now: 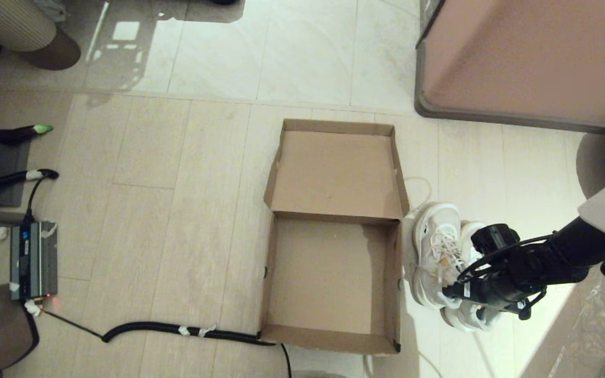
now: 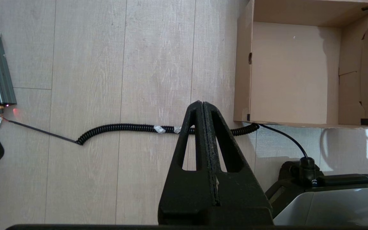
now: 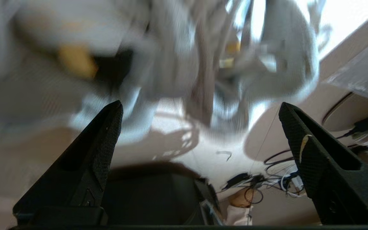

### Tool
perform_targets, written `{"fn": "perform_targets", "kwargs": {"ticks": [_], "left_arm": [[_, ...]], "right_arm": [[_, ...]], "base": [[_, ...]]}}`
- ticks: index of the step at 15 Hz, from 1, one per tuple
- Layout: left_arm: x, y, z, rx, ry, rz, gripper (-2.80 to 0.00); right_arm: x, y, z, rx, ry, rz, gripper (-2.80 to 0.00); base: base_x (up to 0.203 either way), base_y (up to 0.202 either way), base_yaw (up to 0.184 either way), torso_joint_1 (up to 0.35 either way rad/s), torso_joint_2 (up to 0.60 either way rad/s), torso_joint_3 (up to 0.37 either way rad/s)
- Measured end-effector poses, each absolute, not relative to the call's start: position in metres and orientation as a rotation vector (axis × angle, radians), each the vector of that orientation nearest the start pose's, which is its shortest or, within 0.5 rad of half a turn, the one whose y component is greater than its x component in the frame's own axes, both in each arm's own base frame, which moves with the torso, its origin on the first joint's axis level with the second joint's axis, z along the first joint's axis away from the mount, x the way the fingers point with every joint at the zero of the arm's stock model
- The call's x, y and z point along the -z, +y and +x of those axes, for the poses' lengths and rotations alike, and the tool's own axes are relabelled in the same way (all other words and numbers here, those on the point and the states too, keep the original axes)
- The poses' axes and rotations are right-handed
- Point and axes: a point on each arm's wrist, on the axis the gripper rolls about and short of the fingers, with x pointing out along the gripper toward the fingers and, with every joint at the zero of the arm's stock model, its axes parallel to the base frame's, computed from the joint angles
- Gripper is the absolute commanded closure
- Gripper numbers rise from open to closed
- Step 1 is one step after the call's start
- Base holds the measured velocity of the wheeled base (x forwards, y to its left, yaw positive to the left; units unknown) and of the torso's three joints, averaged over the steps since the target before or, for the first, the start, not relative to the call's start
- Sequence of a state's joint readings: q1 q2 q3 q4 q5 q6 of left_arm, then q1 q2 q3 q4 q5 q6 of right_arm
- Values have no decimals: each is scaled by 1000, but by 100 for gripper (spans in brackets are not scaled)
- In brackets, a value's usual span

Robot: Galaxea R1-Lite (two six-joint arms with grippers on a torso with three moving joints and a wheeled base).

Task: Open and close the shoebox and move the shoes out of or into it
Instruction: Put the shoes into the shoe box

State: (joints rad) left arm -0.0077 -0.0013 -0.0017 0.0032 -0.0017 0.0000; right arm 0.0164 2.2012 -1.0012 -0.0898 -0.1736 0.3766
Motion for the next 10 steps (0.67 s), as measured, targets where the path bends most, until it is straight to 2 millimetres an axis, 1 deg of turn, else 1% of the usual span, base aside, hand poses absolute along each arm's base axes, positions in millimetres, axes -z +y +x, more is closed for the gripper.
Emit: {"fn": "perform_targets", "kwargs": {"ticks": [2, 4, 7, 10], "left_arm": [[-76, 0, -23, 9, 0, 0, 0], [-76, 0, -23, 9, 0, 0, 0], [-76, 0, -23, 9, 0, 0, 0], [-76, 0, -23, 9, 0, 0, 0]], "right_arm": [[-4, 3, 369, 374, 1059, 205, -280], [4, 5, 376, 377, 1062, 194, -280], [10, 13, 378, 362, 1073, 183, -280], [17, 17, 379, 358, 1089, 176, -280]], "base": [[0, 0, 0, 0, 0, 0], [0, 0, 0, 0, 0, 0], [0, 0, 0, 0, 0, 0], [0, 0, 0, 0, 0, 0]]}}
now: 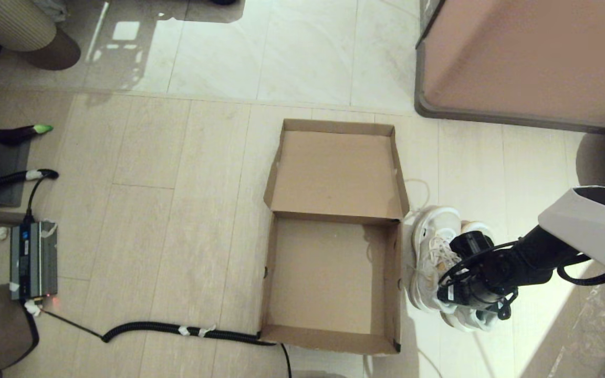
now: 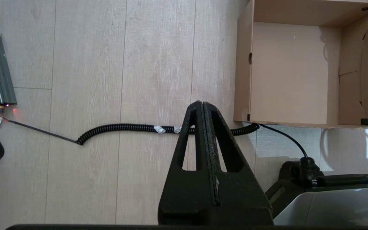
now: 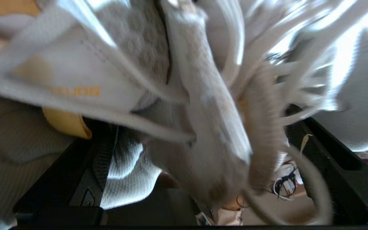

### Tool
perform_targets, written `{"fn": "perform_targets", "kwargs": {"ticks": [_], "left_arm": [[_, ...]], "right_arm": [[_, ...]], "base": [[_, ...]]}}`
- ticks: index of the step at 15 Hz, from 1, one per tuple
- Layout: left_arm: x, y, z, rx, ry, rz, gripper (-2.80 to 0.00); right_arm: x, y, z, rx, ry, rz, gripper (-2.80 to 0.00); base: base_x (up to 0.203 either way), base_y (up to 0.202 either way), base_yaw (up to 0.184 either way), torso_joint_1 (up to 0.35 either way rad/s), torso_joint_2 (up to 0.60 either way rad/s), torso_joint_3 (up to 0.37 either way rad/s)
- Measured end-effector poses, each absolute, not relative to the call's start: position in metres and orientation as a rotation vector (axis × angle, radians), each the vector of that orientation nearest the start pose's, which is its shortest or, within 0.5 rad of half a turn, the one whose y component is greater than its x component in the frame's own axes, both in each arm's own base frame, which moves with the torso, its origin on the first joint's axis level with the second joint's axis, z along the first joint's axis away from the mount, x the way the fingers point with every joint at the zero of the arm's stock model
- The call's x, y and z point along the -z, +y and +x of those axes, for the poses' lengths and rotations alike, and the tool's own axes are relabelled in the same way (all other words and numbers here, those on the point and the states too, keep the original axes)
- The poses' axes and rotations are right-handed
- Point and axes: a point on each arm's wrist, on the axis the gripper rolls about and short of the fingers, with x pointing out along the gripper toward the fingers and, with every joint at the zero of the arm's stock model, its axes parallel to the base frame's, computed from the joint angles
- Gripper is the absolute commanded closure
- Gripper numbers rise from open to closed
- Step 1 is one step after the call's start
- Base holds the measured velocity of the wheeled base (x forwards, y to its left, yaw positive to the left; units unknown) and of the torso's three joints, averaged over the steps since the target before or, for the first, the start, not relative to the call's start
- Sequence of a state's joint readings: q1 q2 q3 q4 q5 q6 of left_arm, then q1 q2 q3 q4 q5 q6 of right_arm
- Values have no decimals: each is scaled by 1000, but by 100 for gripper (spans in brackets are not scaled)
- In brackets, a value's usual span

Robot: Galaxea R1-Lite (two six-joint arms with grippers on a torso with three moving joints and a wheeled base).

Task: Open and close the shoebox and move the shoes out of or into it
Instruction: Put the shoes into the shoe box

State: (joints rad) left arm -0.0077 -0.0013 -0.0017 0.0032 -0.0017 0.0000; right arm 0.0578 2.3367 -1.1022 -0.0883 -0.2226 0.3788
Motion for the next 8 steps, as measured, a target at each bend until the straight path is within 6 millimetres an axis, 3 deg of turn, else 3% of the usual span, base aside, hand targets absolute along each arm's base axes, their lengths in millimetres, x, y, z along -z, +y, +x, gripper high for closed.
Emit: {"fn": "perform_targets", "kwargs": {"ticks": [7, 8], "left_arm": [[-76, 0, -23, 9, 0, 0, 0], [-76, 0, -23, 9, 0, 0, 0]], "right_arm": [[22, 19, 395, 377, 1056, 219, -280], [23, 19, 395, 378, 1056, 218, 0]], "base": [[0, 0, 0, 0, 0, 0], [0, 0, 0, 0, 0, 0]]}}
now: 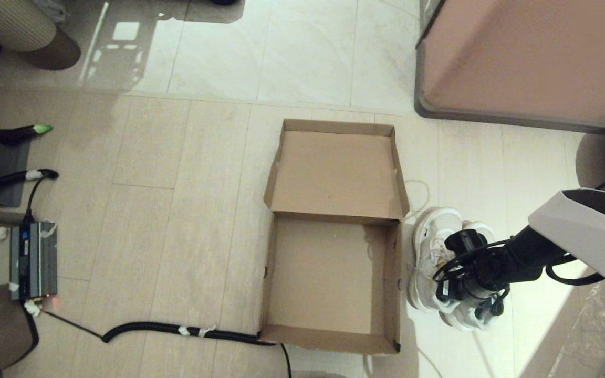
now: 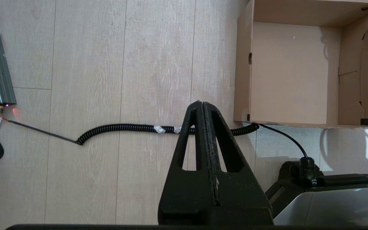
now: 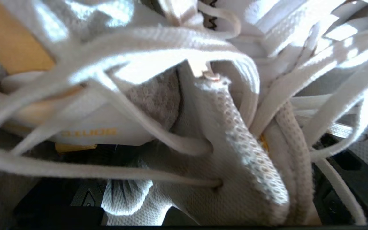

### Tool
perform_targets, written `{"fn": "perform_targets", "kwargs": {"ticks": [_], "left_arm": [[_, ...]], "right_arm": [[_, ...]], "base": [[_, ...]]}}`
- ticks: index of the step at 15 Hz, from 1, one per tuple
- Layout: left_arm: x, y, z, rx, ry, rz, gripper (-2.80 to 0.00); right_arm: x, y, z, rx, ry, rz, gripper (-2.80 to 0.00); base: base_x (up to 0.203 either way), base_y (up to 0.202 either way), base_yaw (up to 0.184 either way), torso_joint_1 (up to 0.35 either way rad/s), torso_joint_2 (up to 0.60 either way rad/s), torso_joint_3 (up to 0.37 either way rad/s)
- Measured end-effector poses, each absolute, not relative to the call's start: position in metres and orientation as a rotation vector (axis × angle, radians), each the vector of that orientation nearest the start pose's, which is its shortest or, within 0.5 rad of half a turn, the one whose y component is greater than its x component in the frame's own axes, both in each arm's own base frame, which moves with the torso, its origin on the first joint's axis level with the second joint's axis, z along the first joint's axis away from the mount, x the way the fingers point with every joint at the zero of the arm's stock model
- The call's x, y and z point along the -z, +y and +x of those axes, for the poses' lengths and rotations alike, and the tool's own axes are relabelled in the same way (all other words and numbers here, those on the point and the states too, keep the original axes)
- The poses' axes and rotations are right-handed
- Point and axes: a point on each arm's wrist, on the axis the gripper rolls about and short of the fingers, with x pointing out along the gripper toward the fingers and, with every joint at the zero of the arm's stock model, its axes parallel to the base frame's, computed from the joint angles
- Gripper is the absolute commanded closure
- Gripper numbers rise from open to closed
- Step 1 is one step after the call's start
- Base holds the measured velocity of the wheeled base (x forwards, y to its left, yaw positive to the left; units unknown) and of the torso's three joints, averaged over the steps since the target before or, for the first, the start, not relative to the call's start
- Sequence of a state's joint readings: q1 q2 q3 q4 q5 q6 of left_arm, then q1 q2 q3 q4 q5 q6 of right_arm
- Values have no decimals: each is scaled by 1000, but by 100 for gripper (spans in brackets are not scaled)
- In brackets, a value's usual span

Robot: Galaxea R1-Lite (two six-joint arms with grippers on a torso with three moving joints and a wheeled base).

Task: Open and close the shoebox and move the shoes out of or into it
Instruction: Put the shoes into the shoe box

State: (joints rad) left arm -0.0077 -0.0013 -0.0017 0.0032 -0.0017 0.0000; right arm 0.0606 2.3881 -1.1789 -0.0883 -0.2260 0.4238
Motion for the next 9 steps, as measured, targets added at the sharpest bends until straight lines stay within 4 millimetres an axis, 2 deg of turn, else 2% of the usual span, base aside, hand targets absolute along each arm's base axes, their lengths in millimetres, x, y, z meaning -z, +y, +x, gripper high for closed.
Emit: {"fn": "perform_targets", "kwargs": {"ticks": [9], "left_arm": [[-76, 0, -23, 9, 0, 0, 0]], "right_arm": [[24, 19, 399, 378, 1042, 256, 0]], "base": [[0, 0, 0, 0, 0, 0]]}}
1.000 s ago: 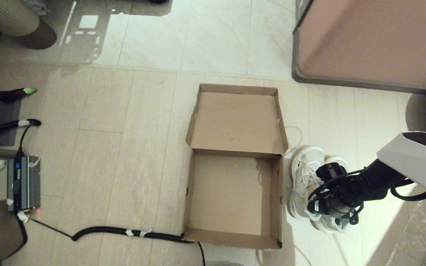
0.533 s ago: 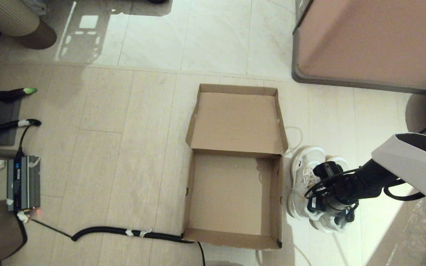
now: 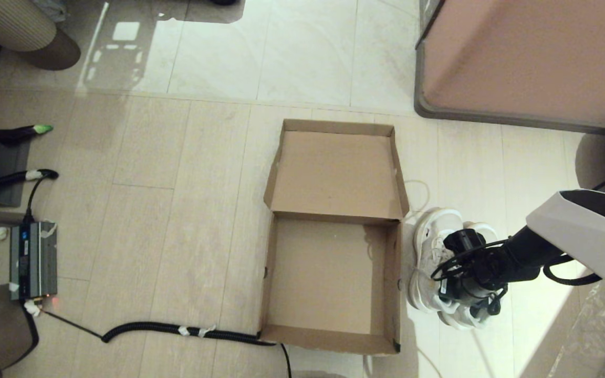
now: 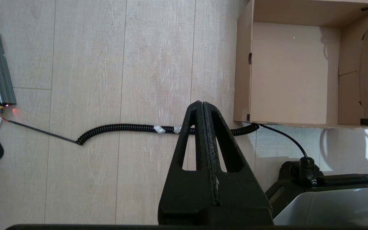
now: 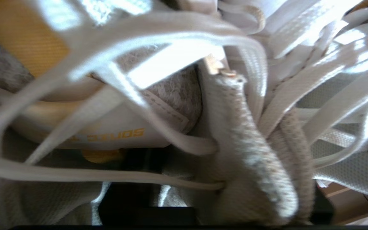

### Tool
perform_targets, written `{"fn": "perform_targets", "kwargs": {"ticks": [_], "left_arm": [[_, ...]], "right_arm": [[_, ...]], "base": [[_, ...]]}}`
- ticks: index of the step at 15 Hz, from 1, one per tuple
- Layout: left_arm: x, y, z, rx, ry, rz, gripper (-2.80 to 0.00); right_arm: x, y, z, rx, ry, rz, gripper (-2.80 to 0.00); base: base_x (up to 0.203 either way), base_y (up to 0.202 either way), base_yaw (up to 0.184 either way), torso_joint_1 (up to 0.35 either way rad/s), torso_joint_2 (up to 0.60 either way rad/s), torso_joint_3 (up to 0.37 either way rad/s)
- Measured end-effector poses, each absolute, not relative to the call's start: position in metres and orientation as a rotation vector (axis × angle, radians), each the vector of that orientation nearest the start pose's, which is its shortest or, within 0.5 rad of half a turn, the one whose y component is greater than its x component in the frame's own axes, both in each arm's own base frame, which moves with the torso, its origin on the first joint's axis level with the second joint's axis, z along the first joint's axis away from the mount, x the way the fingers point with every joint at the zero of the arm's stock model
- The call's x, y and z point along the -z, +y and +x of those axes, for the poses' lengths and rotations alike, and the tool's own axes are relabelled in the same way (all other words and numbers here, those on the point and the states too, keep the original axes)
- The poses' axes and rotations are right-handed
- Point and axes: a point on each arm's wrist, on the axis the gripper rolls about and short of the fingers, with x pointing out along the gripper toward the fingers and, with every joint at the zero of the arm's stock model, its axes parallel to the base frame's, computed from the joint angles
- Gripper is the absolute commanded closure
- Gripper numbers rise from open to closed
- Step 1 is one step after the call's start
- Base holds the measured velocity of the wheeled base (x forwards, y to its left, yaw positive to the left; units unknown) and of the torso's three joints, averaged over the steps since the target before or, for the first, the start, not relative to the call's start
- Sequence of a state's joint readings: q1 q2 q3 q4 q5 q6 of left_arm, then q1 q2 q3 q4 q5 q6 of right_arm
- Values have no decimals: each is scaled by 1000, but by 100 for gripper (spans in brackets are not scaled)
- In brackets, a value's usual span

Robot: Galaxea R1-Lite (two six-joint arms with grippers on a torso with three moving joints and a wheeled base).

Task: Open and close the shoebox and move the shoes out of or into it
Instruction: Put the shoes into the shoe box

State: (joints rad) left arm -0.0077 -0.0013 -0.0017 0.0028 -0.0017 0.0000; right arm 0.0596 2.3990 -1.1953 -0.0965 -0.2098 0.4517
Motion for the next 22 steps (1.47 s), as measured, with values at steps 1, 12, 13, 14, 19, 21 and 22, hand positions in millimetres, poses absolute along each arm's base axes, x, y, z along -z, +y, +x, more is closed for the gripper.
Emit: {"fn": "perform_targets", "kwargs": {"ticks": [1, 12, 13, 14, 19, 21, 22], "left_arm": [[-76, 0, -23, 9, 0, 0, 0], [-76, 0, -23, 9, 0, 0, 0], [-76, 0, -23, 9, 0, 0, 0], [-76, 0, -23, 9, 0, 0, 0], [-76, 0, -23, 9, 0, 0, 0], [-76, 0, -23, 9, 0, 0, 0], [-76, 0, -23, 9, 0, 0, 0]], "right_arm": [[24, 19, 400, 369, 1032, 264, 0], [-38, 19, 333, 231, 968, 342, 0], [-47, 20, 326, 213, 958, 343, 0], [-55, 22, 318, 199, 945, 341, 0], [-105, 31, 274, 132, 912, 293, 0], [-127, 36, 255, 101, 902, 278, 0], [-136, 39, 245, 83, 897, 270, 0]], "base": [[0, 0, 0, 0, 0, 0], [0, 0, 0, 0, 0, 0], [0, 0, 0, 0, 0, 0], [0, 0, 0, 0, 0, 0], [0, 0, 0, 0, 0, 0], [0, 0, 0, 0, 0, 0], [0, 0, 0, 0, 0, 0]]}}
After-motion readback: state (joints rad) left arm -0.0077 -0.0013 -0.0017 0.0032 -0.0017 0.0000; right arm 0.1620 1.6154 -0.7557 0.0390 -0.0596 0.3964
